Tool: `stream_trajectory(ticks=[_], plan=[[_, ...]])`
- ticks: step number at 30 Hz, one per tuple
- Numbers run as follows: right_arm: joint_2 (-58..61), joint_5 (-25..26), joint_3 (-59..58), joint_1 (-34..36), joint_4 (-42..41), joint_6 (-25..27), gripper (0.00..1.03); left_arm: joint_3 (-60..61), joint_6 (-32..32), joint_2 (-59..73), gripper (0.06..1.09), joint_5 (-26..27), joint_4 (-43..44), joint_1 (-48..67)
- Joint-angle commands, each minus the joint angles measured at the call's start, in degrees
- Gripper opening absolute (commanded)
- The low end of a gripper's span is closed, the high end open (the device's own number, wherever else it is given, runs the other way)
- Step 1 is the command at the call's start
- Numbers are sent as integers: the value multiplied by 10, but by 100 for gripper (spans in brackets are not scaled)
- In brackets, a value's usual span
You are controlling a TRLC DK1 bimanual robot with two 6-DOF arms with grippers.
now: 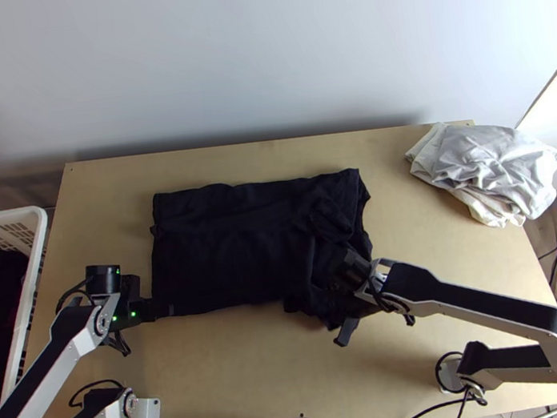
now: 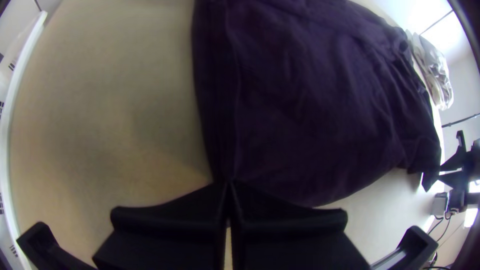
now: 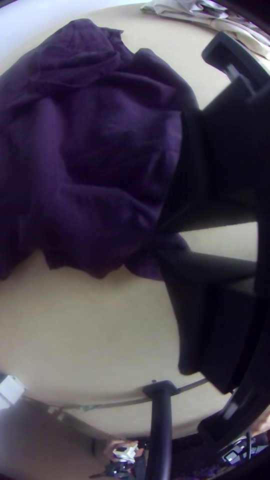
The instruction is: Fold the t-shirt
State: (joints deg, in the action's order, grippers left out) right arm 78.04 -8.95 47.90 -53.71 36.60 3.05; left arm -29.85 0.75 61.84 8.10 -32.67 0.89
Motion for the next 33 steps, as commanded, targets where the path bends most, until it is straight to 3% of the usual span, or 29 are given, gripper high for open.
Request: stream_trajectory(ticks=[1, 17, 33], plan=[[-10, 12, 0, 36, -11, 0, 3, -18, -5, 8, 9, 1, 8, -1], [-13, 13, 108, 167, 9, 36, 3, -134, -9, 43, 9, 1, 8, -7], [114, 13, 262, 266, 12, 71, 3, -253, -22, 159, 9, 1, 33, -36]])
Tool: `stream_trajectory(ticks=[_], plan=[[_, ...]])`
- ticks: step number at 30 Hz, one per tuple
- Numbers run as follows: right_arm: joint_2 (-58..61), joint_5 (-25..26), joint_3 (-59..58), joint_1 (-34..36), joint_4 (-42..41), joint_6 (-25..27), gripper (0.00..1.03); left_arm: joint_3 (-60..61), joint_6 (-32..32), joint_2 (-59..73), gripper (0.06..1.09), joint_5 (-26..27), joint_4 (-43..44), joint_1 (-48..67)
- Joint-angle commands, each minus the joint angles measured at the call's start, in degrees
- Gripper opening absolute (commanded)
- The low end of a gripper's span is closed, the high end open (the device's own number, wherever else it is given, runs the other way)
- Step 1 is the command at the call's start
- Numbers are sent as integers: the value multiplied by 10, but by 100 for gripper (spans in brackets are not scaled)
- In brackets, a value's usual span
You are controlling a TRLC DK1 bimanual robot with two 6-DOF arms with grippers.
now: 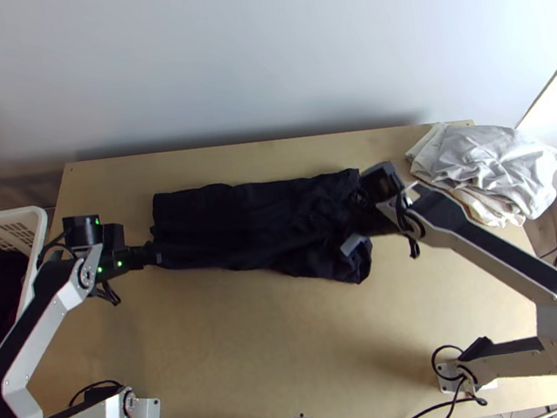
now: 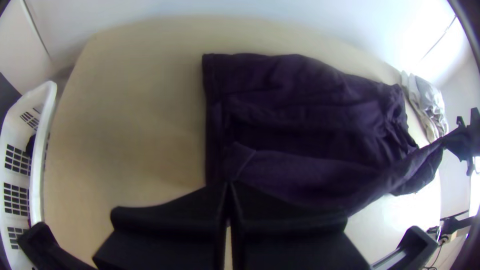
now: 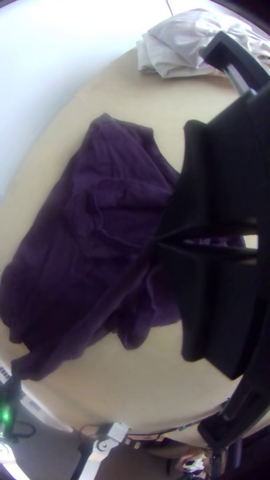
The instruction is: Fold the t-shirt
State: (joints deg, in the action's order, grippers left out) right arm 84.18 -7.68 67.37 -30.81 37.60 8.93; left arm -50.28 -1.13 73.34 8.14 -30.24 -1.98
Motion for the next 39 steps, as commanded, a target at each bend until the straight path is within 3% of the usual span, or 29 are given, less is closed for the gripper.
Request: stream_trajectory(ticks=[1, 14, 32, 39], plan=[[63, 0, 78, 41, 3, 14, 3, -58, -3, 51, 9, 0, 10, -7], [218, 1, 269, 74, 28, 22, 3, -170, 2, 149, 9, 1, 14, -7], [466, 18, 631, 79, 161, 41, 3, -189, -12, 197, 9, 1, 26, -28], [497, 34, 646, 77, 169, 58, 3, -201, -13, 218, 9, 1, 27, -29]])
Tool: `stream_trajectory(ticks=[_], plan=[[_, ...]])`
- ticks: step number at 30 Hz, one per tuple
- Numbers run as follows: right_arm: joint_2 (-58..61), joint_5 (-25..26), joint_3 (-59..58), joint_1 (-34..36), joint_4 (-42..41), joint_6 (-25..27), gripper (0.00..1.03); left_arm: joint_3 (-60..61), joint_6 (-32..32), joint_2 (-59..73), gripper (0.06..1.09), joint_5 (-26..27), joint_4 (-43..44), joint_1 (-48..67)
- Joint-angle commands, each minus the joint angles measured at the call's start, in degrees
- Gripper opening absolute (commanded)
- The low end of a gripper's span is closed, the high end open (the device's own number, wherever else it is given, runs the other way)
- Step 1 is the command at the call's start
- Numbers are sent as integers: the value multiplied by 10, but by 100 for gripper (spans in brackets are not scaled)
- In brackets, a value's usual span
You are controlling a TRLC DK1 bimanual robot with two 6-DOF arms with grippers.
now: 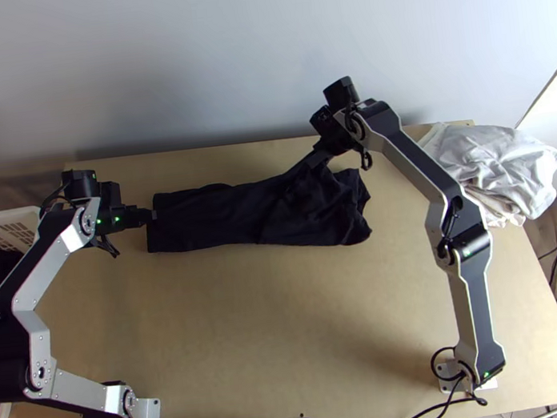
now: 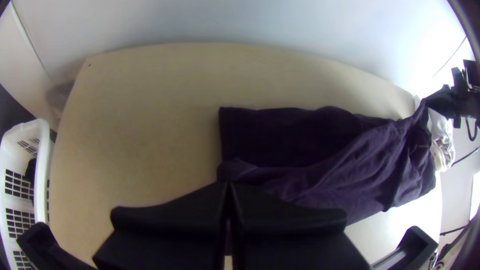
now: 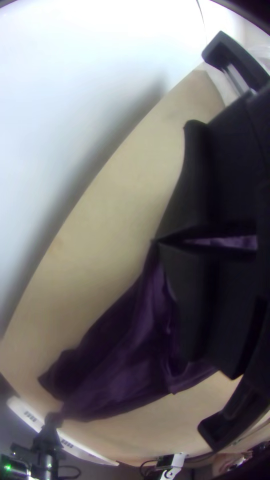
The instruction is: Fold the t-shirt
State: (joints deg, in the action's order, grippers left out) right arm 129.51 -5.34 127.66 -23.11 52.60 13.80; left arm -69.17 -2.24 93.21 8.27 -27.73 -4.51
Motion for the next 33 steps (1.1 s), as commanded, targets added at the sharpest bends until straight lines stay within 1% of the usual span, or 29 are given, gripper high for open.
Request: stream_trajectory(ticks=[1, 12, 26, 31, 32, 33], plan=[[44, 10, 41, 1, 19, 10, 3, -15, -3, 23, 9, 0, 2, -4], [65, 13, 31, 11, 19, 6, 3, -41, -1, 80, 9, 0, 38, -2], [86, 23, 33, 17, 16, 4, 3, -120, -3, 170, 9, 0, 45, -1], [87, 25, 30, 18, 16, -4, 3, -119, 7, 178, 10, 0, 55, 2], [87, 25, 28, 18, 17, -8, 5, -117, 9, 178, 15, 0, 59, 2], [87, 25, 28, 18, 17, -15, 15, -116, 15, 178, 27, 0, 60, 1]])
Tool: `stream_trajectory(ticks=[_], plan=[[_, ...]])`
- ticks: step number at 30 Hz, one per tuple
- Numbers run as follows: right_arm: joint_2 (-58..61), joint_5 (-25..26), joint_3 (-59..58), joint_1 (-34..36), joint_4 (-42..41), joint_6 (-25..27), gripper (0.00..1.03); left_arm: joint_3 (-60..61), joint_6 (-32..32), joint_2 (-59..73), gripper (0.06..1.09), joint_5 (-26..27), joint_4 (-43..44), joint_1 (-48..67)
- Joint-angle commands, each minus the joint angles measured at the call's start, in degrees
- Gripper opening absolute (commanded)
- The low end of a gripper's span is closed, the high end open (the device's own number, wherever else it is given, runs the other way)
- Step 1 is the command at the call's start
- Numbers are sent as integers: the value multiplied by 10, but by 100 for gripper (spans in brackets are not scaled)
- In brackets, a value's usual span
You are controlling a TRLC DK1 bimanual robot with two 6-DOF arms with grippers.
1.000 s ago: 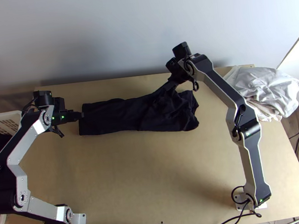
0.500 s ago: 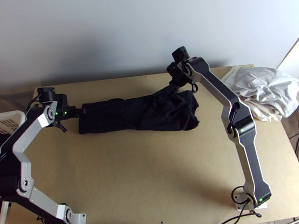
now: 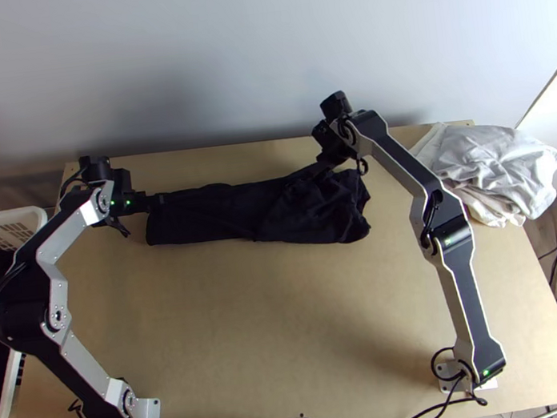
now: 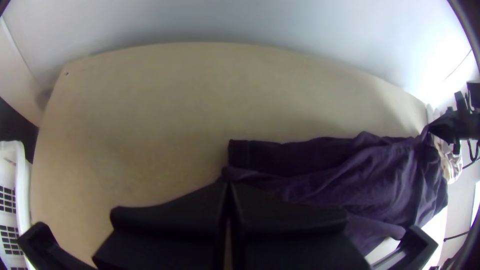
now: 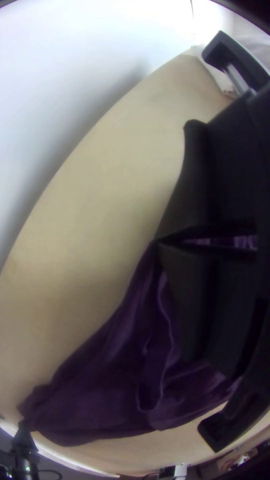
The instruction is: Fold the t-shirt
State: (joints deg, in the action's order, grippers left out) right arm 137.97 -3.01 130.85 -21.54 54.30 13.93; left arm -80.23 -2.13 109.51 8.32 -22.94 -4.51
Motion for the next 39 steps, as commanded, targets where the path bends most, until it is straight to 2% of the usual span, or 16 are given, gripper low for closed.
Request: stream_trajectory(ticks=[1, 2, 4, 5, 7, 13, 23, 33, 39], plan=[[3, 2, -4, 2, 1, -25, 28, -5, 16, 14, 42, -1, 10, 0], [2, 1, -4, 2, 3, -30, 45, -4, 16, 12, 56, 0, 9, 0], [0, 1, -4, 1, 15, -44, 94, 1, 20, 3, 78, -1, 2, -1], [-3, 1, -4, 0, 26, -45, 99, 2, 22, -3, 84, -1, -8, -1], [-17, 0, -10, -2, 32, -61, 99, 9, 27, -19, 92, -1, -21, -1], [-81, -9, -17, -14, 32, -89, 99, 46, 42, -85, 102, 1, -54, 3], [-169, -12, -82, -80, 43, -102, 99, 67, 67, -84, 102, 1, -52, 16], [-216, -13, -172, -105, 43, -109, 99, -63, 62, 32, 102, -1, -62, 11], [-247, -14, -210, -107, 43, -109, 99, -141, 51, 110, 102, -32, -62, 11]])
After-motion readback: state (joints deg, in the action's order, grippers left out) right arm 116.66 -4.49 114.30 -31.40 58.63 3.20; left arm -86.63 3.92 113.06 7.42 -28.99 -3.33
